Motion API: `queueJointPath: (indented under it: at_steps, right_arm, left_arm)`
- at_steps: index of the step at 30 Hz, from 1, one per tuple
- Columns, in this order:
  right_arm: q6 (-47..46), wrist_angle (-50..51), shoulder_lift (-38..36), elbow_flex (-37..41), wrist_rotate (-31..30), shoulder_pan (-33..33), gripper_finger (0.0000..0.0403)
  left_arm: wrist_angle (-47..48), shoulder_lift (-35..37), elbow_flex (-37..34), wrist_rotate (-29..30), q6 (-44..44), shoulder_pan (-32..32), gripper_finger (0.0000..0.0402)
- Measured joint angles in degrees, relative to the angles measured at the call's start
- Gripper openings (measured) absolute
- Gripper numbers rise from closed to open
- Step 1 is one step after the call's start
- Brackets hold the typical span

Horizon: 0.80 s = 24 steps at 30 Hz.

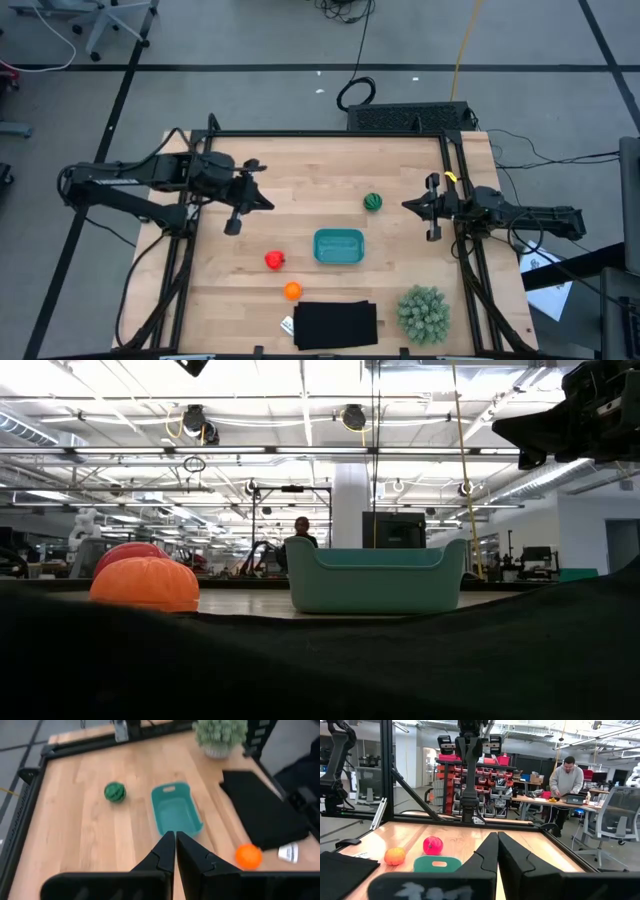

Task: Pick and placing Produce into tupperware
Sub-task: Put the red apple into the blue container

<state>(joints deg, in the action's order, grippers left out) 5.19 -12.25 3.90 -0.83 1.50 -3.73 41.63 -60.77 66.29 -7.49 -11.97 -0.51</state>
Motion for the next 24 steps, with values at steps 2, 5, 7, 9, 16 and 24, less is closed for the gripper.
queueJointPath:
  at_steps: [2,5,7,9,16,24]
  right_arm:
    - [0.0,0.0,0.0,0.0,0.0,0.0,0.0000]
    - [0.0,-0.2,0.0,0.0,0.0,0.0,0.0000]
    - [0.0,-0.5,0.0,0.0,0.0,0.0,0.0000]
    - [0.0,-0.6,0.0,0.0,0.0,0.0,0.0000]
    - [0.0,-0.6,0.0,0.0,0.0,0.0,0.0000]
    - [0.0,-0.8,0.0,0.0,0.0,0.0,0.0000]
  left_arm:
    - [1.4,-1.4,1.3,0.0,-0.8,0.0,0.0021]
    - [1.9,-3.0,2.3,0.0,-1.3,0.0,0.0021]
    - [2.0,-4.1,2.8,0.0,-2.0,0.0,0.0021]
    - [2.6,-5.1,3.3,0.0,-2.8,0.0,0.0021]
    - [7.3,-9.5,3.9,0.0,-3.4,0.0,0.0021]
    - [9.5,-13.6,3.9,1.0,-4.2,1.3,0.0021]
